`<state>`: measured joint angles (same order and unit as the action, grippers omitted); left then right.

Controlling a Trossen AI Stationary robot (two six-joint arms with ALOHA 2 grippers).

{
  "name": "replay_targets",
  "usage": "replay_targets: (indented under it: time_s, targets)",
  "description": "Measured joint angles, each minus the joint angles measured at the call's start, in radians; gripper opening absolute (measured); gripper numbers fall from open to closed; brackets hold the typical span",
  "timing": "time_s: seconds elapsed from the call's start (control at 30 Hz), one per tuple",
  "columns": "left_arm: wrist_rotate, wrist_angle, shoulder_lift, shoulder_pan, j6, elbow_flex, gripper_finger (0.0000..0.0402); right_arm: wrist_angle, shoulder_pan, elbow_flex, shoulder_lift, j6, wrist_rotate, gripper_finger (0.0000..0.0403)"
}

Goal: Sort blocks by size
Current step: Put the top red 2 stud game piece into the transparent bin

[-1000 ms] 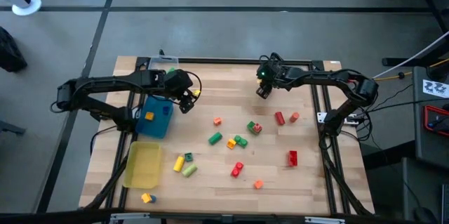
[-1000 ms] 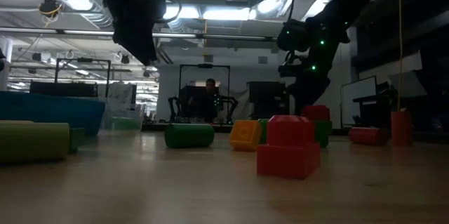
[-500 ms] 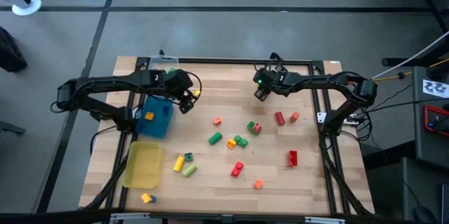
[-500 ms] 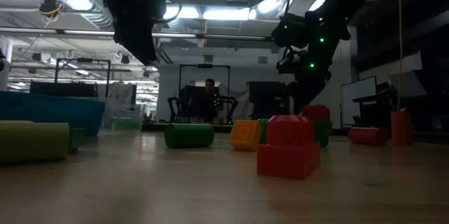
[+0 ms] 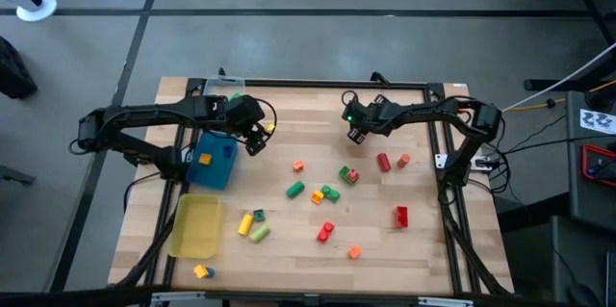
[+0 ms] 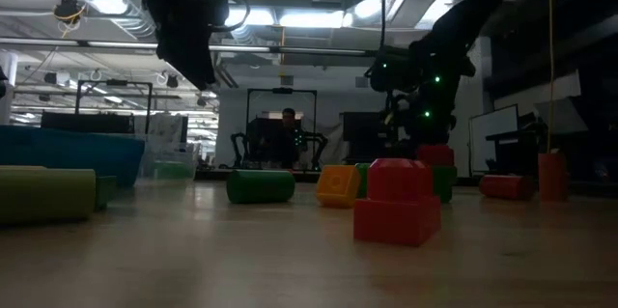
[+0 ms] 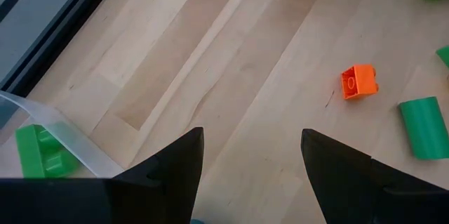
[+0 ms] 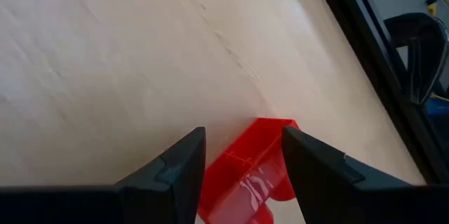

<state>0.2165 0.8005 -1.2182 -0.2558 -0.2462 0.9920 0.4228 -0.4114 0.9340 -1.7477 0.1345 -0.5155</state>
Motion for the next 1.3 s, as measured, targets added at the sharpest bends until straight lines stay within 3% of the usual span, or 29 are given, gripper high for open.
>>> replay_targets:
  time_s: [0.27, 0.8, 1.13, 1.3]
  targets:
    - [0.000, 0.000, 0.000, 0.000, 0.000, 0.000, 0.0223, 0.081, 0.000, 0.014, 0.006, -0.044, 0.021, 0.0188]
    - [0.000, 0.000, 0.000, 0.000, 0.000, 0.000, 0.0223, 0.365, -0.001, 0.212, 0.004, -0.057, 0.079, 0.0188]
    - [0.000, 0.000, 0.000, 0.000, 0.000, 0.000, 0.0223, 0.609, -0.056, 0.218, 0.004, 0.186, 0.203, 0.0188]
    - [0.000, 0.000, 0.000, 0.000, 0.014, 0.000, 0.0223, 0.609, -0.092, 0.218, 0.004, 0.228, 0.235, 0.0188]
